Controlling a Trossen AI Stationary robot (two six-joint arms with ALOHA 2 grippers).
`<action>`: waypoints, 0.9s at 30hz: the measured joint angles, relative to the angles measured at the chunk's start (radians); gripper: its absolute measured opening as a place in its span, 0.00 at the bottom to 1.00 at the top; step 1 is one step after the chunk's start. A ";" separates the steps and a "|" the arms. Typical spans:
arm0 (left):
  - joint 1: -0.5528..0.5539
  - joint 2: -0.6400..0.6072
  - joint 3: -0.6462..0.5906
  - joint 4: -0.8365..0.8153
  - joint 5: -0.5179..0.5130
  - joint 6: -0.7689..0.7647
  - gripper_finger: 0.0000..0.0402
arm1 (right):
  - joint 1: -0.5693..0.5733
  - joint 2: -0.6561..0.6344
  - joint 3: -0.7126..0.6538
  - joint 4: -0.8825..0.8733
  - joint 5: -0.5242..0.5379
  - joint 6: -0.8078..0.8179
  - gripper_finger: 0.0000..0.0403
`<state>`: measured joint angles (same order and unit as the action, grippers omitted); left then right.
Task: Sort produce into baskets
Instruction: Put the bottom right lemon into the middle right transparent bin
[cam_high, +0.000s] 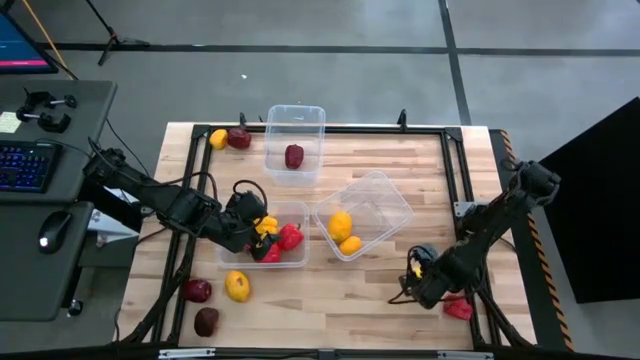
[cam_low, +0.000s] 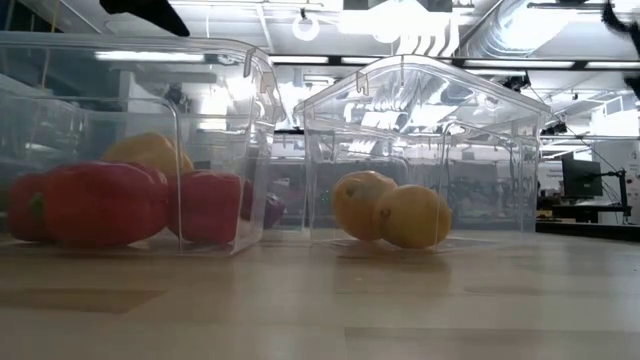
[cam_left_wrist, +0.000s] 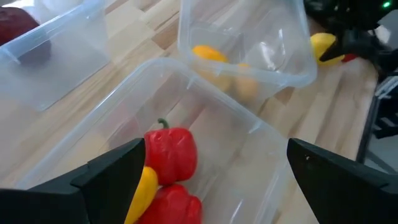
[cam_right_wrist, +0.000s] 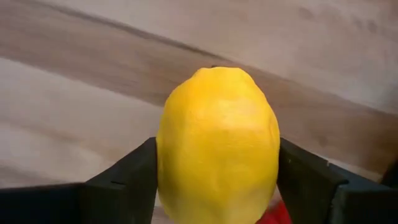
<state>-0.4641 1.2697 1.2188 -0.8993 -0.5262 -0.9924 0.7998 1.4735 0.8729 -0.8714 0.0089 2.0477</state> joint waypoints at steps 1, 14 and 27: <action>-0.001 -0.004 -0.001 0.017 0.000 0.008 0.95 | 0.000 -0.023 0.033 -0.013 0.052 -0.021 0.59; 0.065 -0.040 -0.001 0.490 -0.226 0.321 0.95 | -0.192 -0.256 0.246 -0.119 0.705 -0.495 0.59; 0.131 -0.040 -0.001 0.617 -0.185 0.227 0.95 | -0.487 -0.254 0.208 -0.063 0.615 -0.770 0.64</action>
<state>-0.3328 1.2296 1.2182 -0.2822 -0.7109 -0.7650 0.3124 1.2194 1.0805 -0.9345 0.6236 1.2773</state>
